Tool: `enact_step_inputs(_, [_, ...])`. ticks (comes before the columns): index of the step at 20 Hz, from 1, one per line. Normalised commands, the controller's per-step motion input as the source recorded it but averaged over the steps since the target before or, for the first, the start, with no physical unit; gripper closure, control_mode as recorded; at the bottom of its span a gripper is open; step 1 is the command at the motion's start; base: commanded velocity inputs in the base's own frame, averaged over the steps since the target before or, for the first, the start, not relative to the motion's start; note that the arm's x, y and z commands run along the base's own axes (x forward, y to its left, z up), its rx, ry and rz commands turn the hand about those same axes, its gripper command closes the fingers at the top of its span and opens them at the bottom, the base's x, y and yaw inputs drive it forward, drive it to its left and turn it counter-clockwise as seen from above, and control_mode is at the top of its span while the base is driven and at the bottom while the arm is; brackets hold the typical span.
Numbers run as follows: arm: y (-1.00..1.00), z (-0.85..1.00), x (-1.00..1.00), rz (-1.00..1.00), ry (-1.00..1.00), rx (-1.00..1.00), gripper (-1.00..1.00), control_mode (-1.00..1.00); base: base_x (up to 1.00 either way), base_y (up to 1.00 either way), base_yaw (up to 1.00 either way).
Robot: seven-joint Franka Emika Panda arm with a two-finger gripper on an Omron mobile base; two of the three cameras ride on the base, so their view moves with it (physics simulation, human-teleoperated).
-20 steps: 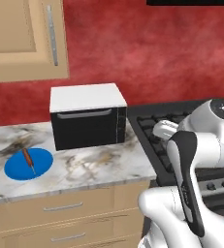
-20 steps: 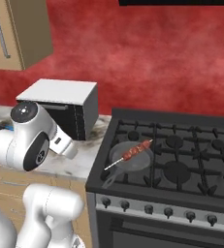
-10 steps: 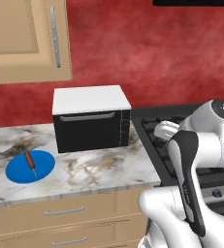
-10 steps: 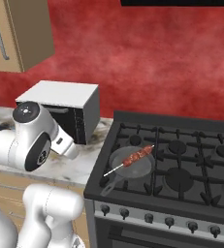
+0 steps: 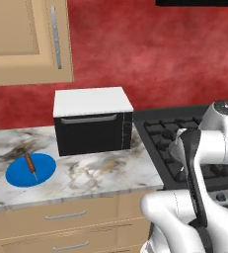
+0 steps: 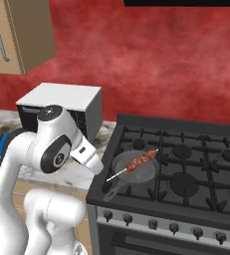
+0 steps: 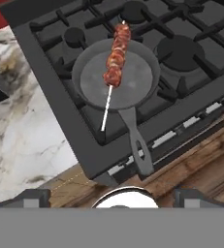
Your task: Place the cold items (tangerine and orange) from the fridge in one tupperware on the dining counter. Place the warm items (kebab skewer and hot dog) in the stove area in another tupperware.
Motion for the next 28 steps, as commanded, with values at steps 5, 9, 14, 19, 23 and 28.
enact_step_inputs(5, [-0.83, -0.33, 0.29, -0.29, 0.11, -0.01, -1.00, -1.00, 0.00, 0.00, 0.00])
enact_step_inputs(9, [-0.84, -0.19, 0.54, -0.02, 0.01, 0.09, -1.00, -1.00, 0.00, 0.00, 0.00])
enact_step_inputs(14, [-0.31, -0.35, 0.81, 0.08, 0.00, 0.01, -1.00, -1.00, 0.00, 0.00, 0.00])
enact_step_inputs(19, [0.00, -0.36, 0.91, 0.10, 0.02, 0.00, -1.00, -1.00, 0.00, 0.00, 0.00])
enact_step_inputs(23, [-0.16, -0.54, 0.66, 0.02, 0.10, 0.00, -1.00, -1.00, 0.00, 0.00, 0.00])
enact_step_inputs(28, [-0.38, -0.59, 0.59, 0.00, 0.13, 0.00, -1.00, -1.00, 0.00, 0.00, 0.00])
